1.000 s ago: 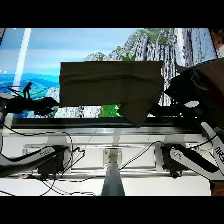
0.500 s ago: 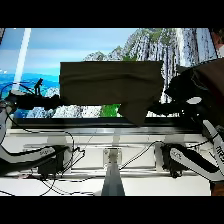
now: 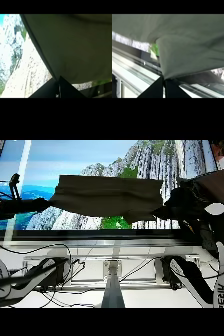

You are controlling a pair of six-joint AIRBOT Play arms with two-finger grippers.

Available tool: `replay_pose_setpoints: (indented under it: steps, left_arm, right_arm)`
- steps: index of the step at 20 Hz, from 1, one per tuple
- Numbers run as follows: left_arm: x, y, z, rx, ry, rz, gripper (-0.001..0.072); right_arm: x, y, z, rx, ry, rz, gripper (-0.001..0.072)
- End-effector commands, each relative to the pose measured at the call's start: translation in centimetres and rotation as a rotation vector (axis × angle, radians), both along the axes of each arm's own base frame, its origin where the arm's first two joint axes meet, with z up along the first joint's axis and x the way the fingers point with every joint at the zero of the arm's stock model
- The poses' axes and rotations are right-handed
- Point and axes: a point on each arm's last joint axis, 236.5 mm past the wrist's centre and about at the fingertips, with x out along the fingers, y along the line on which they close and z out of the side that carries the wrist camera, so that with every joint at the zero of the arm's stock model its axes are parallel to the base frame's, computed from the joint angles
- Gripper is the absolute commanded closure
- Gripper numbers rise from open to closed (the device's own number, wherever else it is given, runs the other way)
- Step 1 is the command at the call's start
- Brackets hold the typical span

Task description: Fold the clothes and pants, and hang the long-sleeved shirts on hangers.

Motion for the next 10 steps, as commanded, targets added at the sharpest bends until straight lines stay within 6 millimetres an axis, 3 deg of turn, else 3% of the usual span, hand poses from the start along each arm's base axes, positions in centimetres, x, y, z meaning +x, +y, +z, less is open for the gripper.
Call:
replay_pose_setpoints:
  steps: [1, 3, 6, 10]
  left_arm:
    - [1.2, -0.6, 1.1, 0.011, -0.057, 0.016, 0.0694]
    - [3.8, -0.9, -0.1, -0.005, -0.072, 0.079, 0.0694]
    - [9.9, 0.2, -0.6, -0.134, -0.148, 0.335, 0.0696]
    - [14.1, -0.1, -2.6, -0.186, -0.116, 0.364, 0.0696]
  right_arm:
    - [3.3, -0.2, 1.7, -0.012, -0.11, -0.131, 0.0692]
    - [7.4, -0.5, 1.6, -0.034, -0.198, -0.253, 0.0692]
    - [13.1, -2.2, 1.5, -0.068, -0.276, -0.427, 0.0692]
    - [19.7, -2.3, 0.2, -0.092, -0.255, -0.439, 0.0692]
